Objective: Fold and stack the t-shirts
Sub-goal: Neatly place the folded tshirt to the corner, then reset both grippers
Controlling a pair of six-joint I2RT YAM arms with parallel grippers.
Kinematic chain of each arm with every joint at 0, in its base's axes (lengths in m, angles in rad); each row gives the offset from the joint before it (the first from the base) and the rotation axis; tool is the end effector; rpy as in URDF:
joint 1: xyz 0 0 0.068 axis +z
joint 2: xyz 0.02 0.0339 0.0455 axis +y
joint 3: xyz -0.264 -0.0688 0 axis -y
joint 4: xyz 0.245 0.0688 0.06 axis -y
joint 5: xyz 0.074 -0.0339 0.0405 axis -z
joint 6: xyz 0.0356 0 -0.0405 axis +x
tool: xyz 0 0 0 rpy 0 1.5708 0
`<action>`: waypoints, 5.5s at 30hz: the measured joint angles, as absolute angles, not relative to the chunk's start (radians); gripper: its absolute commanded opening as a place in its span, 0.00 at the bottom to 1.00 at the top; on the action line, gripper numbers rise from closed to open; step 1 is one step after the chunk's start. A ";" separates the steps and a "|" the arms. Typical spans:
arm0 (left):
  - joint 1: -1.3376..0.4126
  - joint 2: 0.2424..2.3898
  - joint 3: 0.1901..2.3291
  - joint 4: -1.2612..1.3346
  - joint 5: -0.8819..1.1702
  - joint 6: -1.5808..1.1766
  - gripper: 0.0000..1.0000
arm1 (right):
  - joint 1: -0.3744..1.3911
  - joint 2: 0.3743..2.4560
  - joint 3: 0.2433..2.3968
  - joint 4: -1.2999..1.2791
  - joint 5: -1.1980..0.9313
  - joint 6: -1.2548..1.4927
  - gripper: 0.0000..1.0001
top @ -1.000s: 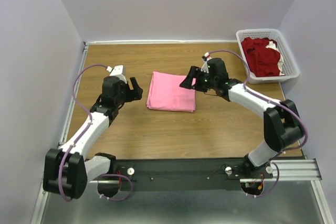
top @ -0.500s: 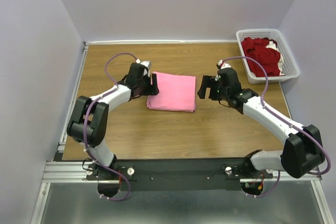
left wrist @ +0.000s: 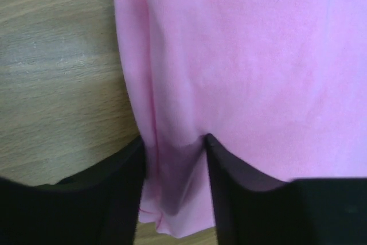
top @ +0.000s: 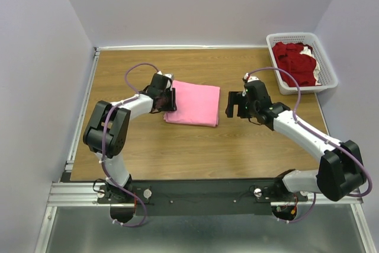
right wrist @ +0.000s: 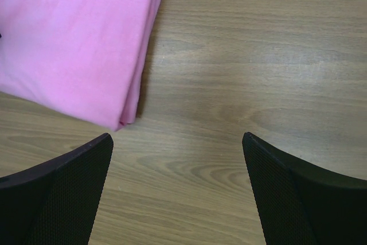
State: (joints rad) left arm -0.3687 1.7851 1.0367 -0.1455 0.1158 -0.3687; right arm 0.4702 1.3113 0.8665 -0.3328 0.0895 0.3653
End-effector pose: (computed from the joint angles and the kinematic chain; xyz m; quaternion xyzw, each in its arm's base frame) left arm 0.3390 -0.1354 0.1635 0.0192 0.9417 -0.1704 0.2895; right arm 0.2486 0.1228 0.2406 -0.0311 0.9211 0.1188 0.3694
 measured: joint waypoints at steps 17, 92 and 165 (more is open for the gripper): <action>-0.154 2.000 1.399 -0.295 -0.030 -0.271 0.00 | 0.470 1.321 0.885 -0.339 0.080 0.336 0.99; 0.136 2.451 2.178 -0.286 0.001 0.039 0.41 | 0.470 1.408 1.127 -0.514 -0.124 0.418 0.97; -0.046 1.907 1.856 -0.493 0.247 -0.165 0.75 | 0.470 1.075 1.011 -0.517 0.146 0.419 1.00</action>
State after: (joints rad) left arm -0.0456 1.9072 1.8557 -0.4931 0.2466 -0.1650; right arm 0.4702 1.0752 1.0107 -0.5175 0.1463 0.4187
